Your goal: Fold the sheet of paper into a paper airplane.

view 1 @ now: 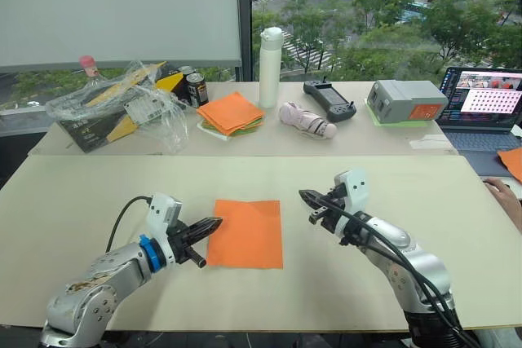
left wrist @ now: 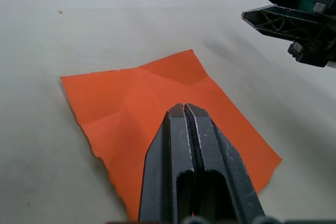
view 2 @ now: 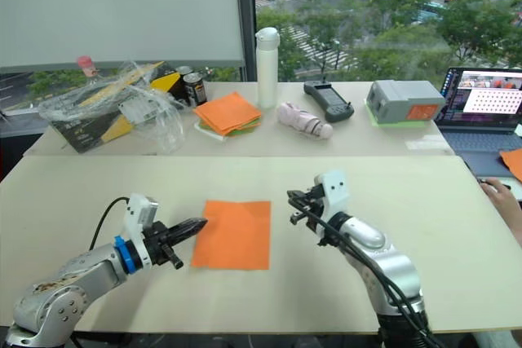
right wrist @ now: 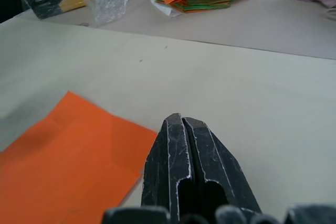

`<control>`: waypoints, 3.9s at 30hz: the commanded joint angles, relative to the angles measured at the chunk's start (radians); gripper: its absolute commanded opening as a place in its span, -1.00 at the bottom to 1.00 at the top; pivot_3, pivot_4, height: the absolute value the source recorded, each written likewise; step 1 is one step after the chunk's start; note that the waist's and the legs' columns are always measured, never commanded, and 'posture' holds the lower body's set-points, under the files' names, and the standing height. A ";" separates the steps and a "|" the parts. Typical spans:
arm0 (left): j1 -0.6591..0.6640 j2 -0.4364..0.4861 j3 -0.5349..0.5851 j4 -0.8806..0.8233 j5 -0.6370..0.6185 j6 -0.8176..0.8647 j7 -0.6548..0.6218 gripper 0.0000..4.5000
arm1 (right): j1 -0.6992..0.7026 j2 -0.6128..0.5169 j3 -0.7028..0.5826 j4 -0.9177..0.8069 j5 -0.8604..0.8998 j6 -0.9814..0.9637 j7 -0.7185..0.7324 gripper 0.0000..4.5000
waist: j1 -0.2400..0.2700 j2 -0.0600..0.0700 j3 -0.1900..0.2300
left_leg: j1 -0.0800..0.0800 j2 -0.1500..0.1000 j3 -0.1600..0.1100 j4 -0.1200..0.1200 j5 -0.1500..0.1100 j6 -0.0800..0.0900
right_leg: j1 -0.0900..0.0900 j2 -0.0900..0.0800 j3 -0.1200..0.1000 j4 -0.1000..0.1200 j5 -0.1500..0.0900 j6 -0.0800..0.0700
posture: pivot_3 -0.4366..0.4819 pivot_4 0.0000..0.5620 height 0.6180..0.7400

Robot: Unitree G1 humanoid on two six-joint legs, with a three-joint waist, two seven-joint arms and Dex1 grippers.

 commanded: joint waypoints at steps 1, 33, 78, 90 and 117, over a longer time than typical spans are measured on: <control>-0.025 -0.010 -0.027 0.041 0.063 -0.039 -0.022 -0.98 | -0.009 -0.010 0.034 -0.014 -0.043 -0.035 0.006 -0.99 | 0.000 0.000 0.000 | 0.000 0.000 0.000 0.000 0.000 0.000 | 0.000 0.000 0.000 0.000 0.000 0.000 | -0.05 -0.47 1.00; 0.028 -0.053 -0.089 0.150 0.251 -0.115 -0.083 -0.98 | -0.083 -0.057 0.227 0.107 -0.205 0.040 0.116 -0.99 | -0.001 0.000 0.000 | 0.001 0.000 0.000 0.000 0.000 0.000 | 0.000 0.000 0.000 0.001 0.000 0.000 | -0.05 -0.47 1.00; 0.014 -0.075 -0.093 0.152 0.279 -0.115 -0.087 -0.98 | -0.067 -0.087 0.186 0.051 -0.103 0.056 0.283 -0.99 | 0.002 0.000 -0.001 | 0.001 0.000 0.000 0.000 0.000 0.000 | 0.000 0.000 0.000 0.001 0.000 0.000 | -0.05 -0.47 1.00; 0.007 -0.084 -0.101 0.157 0.287 -0.117 -0.086 -0.98 | -0.074 -0.065 0.158 0.054 -0.067 0.075 0.281 -0.99 | 0.002 0.000 0.000 | 0.001 0.000 0.000 0.000 0.000 0.000 | 0.000 0.000 0.000 0.001 0.000 0.000 | -0.05 -0.47 1.00; 0.007 -0.101 -0.117 0.174 0.326 -0.126 -0.099 -0.98 | -0.118 -0.003 0.161 0.019 0.012 0.144 0.236 -0.99 | 0.005 0.000 -0.001 | 0.001 -0.001 -0.001 0.000 0.000 0.000 | 0.000 -0.001 0.000 0.001 0.000 0.000 | -0.05 -0.47 1.00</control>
